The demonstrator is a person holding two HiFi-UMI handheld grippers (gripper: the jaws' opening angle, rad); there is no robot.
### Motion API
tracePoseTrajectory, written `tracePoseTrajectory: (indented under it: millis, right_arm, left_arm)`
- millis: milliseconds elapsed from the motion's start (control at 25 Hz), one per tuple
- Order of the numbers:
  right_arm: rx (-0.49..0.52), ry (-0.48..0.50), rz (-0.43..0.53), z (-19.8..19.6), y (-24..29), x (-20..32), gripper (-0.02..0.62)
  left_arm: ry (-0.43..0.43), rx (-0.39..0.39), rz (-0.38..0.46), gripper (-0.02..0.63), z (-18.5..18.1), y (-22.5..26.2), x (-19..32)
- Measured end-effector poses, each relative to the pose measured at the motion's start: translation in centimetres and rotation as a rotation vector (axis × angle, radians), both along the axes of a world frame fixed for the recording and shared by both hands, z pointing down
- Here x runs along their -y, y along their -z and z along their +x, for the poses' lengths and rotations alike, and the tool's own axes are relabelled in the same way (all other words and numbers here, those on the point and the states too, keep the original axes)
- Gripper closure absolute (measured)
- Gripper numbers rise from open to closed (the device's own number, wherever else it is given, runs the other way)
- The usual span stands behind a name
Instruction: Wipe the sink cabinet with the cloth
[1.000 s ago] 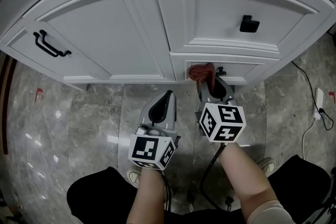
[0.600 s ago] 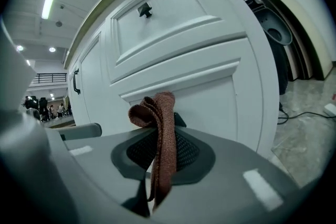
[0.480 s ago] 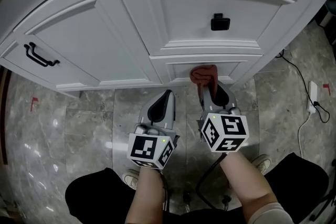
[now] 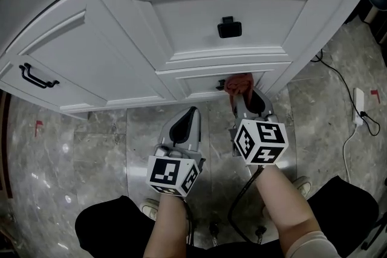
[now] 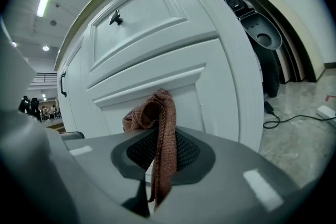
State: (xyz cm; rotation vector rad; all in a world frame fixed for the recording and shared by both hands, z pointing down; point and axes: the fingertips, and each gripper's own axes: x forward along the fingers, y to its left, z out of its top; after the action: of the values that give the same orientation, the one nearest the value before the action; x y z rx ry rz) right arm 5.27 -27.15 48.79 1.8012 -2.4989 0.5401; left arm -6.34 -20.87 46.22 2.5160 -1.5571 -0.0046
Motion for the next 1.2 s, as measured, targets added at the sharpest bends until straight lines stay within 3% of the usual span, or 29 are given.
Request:
tracePoseTrajectory:
  millis: [600,880,1040,1200]
  right_arm:
    - [-0.071,-0.081,0.020,6.0,0.4,-0.2,0.512]
    - [-0.025,-0.221,-0.009,10.4,-0.3,-0.8,0.514]
    - [-0.021,-0.173,-0.011,8.1,-1.5,-1.8,0.513]
    - [0.003,-0.054,-0.046,1.5,-4.0,-3.1,0.513]
  left_arm:
    - [-0.054,-0.012,-0.008,0.606,3.9,-0.5,1.2]
    - [-0.052,-0.023,-0.009,0.606,4.2,-0.8,1.4]
    - [-0.032,-0.011,-0.026,0.606,3.3,-1.9,1.3]
    - [0.040,0.006,-0.038,0.606,0.6,-2.6,1.3]
